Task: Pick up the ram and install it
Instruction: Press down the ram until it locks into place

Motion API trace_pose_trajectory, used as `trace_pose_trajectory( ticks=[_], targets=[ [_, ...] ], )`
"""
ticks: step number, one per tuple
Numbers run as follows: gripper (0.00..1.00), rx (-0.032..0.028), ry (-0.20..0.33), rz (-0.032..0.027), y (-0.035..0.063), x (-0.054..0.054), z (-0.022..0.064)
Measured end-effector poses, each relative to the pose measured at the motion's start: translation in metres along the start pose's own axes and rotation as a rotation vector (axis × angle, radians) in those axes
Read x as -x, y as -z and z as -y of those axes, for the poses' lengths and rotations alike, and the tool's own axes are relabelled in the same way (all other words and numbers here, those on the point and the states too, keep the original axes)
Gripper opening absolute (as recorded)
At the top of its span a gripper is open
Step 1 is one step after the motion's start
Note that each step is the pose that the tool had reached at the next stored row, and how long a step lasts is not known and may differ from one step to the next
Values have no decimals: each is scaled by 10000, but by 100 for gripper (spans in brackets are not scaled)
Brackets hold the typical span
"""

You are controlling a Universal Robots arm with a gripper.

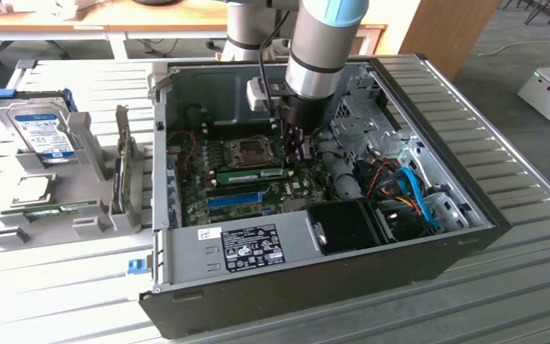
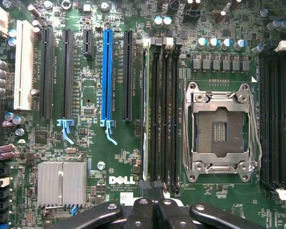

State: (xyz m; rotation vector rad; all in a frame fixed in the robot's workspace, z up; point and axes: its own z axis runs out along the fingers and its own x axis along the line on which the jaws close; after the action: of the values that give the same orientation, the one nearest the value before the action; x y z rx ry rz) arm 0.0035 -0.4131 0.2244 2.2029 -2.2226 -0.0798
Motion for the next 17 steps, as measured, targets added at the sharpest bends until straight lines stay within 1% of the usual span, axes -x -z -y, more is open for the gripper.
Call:
trace_pose_trajectory(
  ticks=[17],
  targets=[
    [11, -1, 0, 2, -12, 0, 0]
  ],
)
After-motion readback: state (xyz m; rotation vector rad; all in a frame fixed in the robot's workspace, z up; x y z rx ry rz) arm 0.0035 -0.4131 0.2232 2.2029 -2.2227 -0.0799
